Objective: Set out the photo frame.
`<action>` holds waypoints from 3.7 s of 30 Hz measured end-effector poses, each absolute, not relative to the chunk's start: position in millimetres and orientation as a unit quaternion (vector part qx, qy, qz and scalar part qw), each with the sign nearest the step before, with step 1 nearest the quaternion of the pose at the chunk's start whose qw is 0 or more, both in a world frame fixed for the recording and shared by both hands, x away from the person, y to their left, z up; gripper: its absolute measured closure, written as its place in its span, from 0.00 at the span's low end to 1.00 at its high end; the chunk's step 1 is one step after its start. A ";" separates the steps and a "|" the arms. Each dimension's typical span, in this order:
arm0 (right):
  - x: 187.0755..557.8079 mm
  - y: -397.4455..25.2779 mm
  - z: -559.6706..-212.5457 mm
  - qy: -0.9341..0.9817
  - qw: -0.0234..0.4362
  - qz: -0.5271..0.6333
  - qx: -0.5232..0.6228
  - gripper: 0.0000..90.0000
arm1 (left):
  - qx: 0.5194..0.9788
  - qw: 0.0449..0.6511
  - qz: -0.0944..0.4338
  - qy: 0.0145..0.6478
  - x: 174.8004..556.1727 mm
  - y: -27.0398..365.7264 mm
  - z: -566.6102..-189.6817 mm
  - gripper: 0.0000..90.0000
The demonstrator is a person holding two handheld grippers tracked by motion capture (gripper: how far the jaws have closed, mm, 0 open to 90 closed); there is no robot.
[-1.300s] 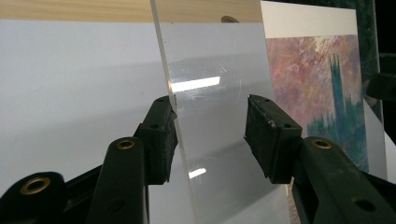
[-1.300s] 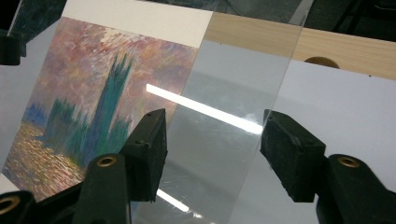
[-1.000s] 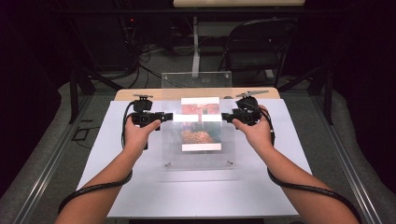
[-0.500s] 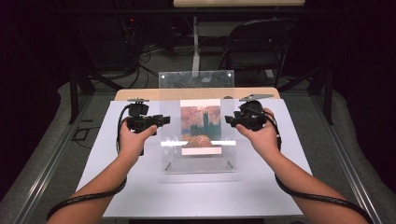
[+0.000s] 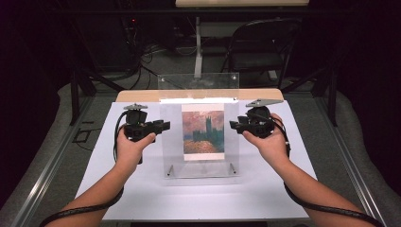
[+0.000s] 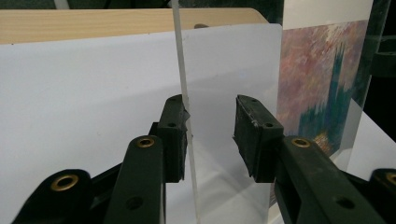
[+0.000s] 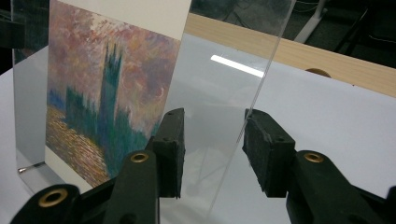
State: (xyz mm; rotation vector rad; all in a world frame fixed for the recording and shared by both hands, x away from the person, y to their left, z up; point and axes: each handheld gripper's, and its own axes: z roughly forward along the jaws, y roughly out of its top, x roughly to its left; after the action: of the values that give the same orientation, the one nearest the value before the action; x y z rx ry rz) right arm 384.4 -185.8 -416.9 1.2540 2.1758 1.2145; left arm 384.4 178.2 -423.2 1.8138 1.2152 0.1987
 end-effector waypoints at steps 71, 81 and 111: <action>303.8 -203.3 -416.2 0.767 0.152 0.476 0.402 0.76 | 0.753 0.489 0.107 0.426 301.0 184.3 -426.0 0.70; 304.4 -203.6 -416.1 0.767 0.140 0.479 0.403 0.71 | 0.751 0.493 0.100 0.427 301.6 185.3 -426.6 0.69; 302.0 -209.5 -424.7 0.763 0.156 0.491 0.391 0.43 | 0.740 0.494 0.161 0.428 285.1 204.1 -432.6 0.39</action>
State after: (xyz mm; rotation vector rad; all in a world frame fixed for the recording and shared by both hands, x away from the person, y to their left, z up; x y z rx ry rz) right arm 302.0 -209.5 -424.7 1.1183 2.1854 1.4047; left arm 285.1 204.1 -432.6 1.7935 1.0373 0.3899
